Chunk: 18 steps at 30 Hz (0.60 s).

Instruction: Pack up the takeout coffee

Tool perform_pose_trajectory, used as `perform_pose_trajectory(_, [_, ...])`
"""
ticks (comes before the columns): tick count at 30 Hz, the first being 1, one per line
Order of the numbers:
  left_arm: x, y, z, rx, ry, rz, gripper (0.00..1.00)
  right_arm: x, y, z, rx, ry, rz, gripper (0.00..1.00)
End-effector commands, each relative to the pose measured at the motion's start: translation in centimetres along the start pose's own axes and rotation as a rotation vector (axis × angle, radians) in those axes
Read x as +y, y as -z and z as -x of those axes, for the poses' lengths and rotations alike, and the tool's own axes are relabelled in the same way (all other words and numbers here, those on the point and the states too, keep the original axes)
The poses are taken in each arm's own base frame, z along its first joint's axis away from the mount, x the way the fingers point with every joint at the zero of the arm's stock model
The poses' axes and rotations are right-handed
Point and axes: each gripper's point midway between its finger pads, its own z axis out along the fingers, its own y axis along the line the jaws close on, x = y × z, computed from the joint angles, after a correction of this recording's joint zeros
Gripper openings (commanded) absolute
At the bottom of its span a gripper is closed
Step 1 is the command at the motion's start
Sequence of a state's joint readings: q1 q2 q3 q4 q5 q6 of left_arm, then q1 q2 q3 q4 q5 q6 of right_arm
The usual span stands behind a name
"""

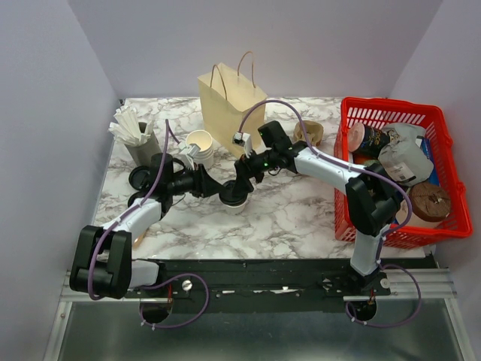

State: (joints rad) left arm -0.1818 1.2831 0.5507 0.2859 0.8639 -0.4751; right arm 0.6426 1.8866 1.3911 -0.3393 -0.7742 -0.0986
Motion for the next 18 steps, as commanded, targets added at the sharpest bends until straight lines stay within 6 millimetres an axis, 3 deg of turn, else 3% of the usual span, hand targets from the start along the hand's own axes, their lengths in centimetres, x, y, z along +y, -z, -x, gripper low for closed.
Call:
perform_pose_trajectory(1, [-0.9, -0.1, 1.5, -0.024, -0.089, -0.024, 0.45, 0.4, 0.4, -0.6, 0.017, 0.026, -0.022, 0.96])
perform_pose_trajectory(18, [-2.0, -0.2, 0.2, 0.031, -0.136, -0.06, 0.42, 1.8, 1.1, -1.9, 0.034, 0.019, 0.022, 0.96])
